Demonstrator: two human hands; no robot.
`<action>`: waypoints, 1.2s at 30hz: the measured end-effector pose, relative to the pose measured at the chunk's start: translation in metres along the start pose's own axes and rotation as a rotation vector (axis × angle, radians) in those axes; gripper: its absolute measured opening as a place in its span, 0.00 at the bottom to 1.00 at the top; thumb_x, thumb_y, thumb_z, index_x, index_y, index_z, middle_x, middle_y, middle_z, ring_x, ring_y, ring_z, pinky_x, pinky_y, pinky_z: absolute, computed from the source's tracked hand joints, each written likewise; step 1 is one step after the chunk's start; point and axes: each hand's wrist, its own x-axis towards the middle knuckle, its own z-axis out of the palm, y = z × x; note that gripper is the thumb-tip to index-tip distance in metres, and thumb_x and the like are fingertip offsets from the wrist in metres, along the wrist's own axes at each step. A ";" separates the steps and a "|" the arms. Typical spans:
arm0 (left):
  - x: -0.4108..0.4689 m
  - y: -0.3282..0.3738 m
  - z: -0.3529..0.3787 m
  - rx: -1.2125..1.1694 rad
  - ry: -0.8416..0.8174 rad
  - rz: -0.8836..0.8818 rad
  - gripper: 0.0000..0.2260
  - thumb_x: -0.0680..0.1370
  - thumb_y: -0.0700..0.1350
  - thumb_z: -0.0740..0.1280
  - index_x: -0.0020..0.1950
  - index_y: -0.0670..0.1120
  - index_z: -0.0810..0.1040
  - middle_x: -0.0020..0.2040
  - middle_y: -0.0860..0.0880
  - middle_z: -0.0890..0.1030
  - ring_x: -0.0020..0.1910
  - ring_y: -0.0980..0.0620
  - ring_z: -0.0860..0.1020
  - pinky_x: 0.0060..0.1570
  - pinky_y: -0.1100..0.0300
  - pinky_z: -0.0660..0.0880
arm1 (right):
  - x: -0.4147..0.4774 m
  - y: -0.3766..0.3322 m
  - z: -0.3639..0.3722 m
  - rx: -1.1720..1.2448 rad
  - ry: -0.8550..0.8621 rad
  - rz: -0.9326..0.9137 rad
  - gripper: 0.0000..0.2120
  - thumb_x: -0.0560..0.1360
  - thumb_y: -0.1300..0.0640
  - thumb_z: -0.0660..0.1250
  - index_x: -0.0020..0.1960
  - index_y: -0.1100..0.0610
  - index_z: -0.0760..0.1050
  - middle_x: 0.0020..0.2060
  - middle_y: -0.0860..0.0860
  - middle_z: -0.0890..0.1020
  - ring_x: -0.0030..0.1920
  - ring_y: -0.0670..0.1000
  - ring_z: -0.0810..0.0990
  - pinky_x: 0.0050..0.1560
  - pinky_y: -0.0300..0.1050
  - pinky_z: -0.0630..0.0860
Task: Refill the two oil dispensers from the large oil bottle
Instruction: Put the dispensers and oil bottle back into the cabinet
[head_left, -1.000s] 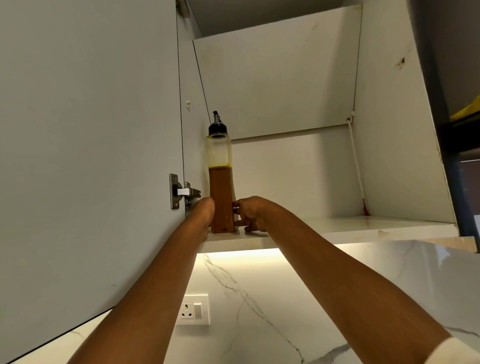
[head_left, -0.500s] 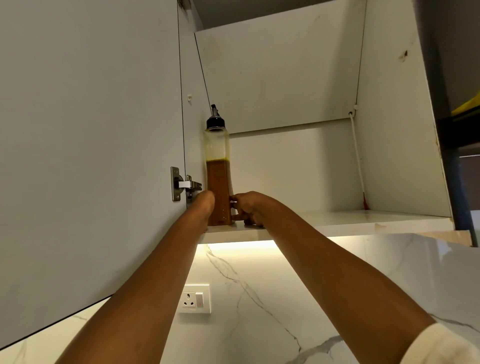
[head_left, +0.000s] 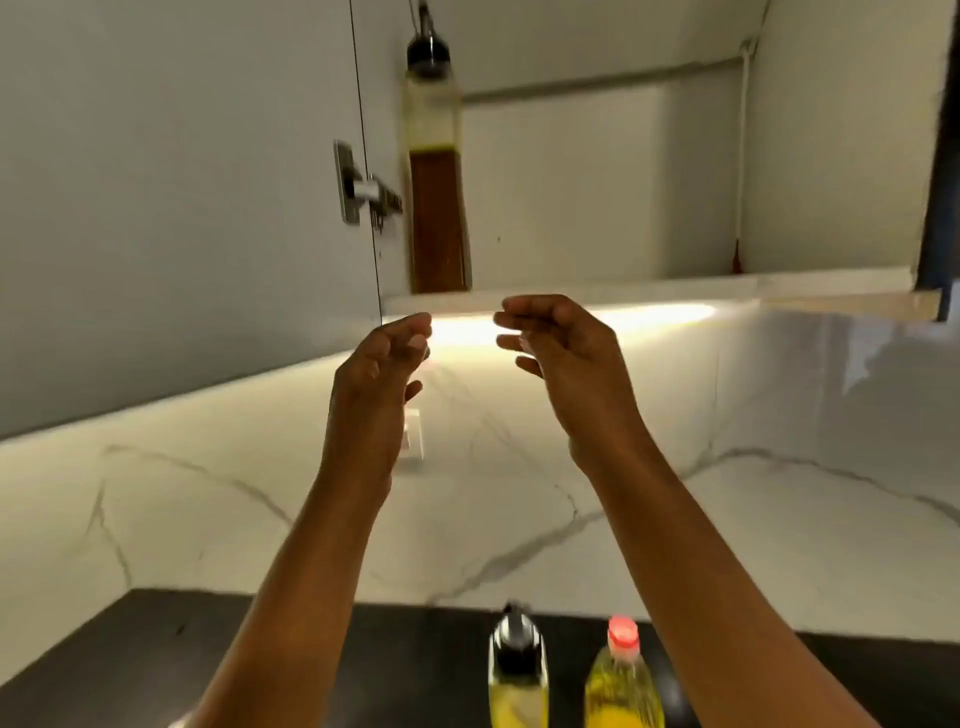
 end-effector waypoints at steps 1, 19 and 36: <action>-0.016 -0.009 -0.003 -0.021 -0.009 -0.002 0.09 0.81 0.46 0.62 0.57 0.55 0.79 0.59 0.53 0.81 0.59 0.54 0.79 0.59 0.55 0.75 | -0.021 0.010 -0.005 -0.009 -0.009 0.006 0.14 0.78 0.66 0.58 0.52 0.52 0.78 0.49 0.47 0.83 0.48 0.44 0.82 0.51 0.37 0.78; -0.255 -0.282 -0.032 -0.002 -0.502 -0.828 0.29 0.71 0.53 0.70 0.69 0.63 0.64 0.67 0.55 0.73 0.67 0.58 0.71 0.62 0.61 0.73 | -0.295 0.270 -0.059 -0.376 -0.329 1.029 0.38 0.73 0.60 0.71 0.75 0.52 0.54 0.72 0.50 0.63 0.70 0.53 0.67 0.67 0.49 0.67; -0.294 -0.277 -0.050 -0.132 -0.470 -0.914 0.23 0.72 0.48 0.74 0.64 0.56 0.72 0.61 0.47 0.79 0.62 0.47 0.78 0.48 0.49 0.81 | -0.333 0.268 -0.055 -0.234 -0.359 0.905 0.28 0.67 0.56 0.77 0.62 0.49 0.66 0.55 0.45 0.76 0.57 0.47 0.77 0.55 0.42 0.77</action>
